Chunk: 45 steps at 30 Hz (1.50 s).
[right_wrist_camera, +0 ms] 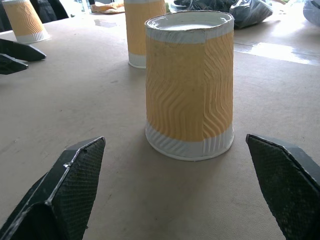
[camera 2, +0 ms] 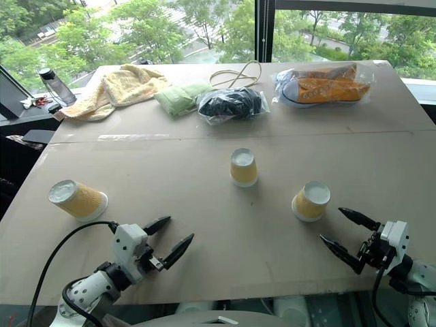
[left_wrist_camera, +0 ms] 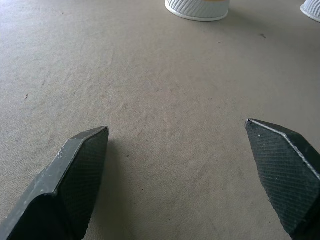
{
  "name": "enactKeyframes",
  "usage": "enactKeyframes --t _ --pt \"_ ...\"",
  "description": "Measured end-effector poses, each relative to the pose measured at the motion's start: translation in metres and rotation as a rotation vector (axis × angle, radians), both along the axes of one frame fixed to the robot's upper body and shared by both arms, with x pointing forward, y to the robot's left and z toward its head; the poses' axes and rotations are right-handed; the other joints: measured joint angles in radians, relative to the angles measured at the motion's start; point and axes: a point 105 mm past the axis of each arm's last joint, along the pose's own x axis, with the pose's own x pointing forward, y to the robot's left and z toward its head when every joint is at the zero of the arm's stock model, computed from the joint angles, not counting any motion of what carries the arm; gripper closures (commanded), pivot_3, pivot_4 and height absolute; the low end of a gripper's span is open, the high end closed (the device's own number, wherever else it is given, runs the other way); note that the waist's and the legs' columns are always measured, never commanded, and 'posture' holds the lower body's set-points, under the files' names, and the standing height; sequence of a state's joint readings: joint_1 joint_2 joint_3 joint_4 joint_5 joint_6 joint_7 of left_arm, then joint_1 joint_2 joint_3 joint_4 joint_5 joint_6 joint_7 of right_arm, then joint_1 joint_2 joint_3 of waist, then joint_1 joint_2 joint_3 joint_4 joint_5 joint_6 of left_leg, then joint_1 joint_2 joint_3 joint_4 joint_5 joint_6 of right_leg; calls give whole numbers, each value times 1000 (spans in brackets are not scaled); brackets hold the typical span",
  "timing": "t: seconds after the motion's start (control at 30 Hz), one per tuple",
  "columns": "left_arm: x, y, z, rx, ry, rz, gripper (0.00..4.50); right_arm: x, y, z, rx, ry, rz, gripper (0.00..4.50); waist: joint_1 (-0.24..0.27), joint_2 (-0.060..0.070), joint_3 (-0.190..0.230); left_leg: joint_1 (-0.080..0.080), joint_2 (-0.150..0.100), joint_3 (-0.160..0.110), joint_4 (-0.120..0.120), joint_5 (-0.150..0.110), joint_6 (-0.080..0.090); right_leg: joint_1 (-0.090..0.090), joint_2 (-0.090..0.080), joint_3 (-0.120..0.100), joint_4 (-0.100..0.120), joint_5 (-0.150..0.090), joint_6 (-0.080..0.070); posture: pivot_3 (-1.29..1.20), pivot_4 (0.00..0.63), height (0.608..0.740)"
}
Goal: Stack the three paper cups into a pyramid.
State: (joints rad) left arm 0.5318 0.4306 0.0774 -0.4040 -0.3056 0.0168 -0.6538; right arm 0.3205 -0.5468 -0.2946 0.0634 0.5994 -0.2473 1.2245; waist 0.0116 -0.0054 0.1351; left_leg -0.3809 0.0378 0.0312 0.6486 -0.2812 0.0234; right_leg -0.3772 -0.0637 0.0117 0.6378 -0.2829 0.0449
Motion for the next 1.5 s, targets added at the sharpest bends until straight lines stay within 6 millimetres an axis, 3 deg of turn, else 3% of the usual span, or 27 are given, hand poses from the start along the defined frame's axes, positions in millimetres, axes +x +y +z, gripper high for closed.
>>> enactKeyframes --t 0.33,1.07,1.23,1.5 --pt "3 2 0 13 -4 -10 0 11 -3 3 -28 -29 5 30 0 -2 2 1 0 1 3 0 0 0 2 1 4 0 1 0 150 740" --pt "9 2 2 9 -17 -29 0 16 -4 4 -34 -49 4 30 0 -2 2 2 0 1 4 0 0 0 4 1 5 2 4 0 150 740" --pt "17 10 21 5 -52 -72 0 22 -1 10 -26 -63 14 30 0 -2 2 2 1 1 4 0 0 0 5 1 6 2 4 0 150 740" --pt "22 4 76 -27 -114 -274 0 33 3 19 -14 -92 32 30 0 -2 2 2 1 0 5 0 0 0 6 0 8 2 4 0 150 740"
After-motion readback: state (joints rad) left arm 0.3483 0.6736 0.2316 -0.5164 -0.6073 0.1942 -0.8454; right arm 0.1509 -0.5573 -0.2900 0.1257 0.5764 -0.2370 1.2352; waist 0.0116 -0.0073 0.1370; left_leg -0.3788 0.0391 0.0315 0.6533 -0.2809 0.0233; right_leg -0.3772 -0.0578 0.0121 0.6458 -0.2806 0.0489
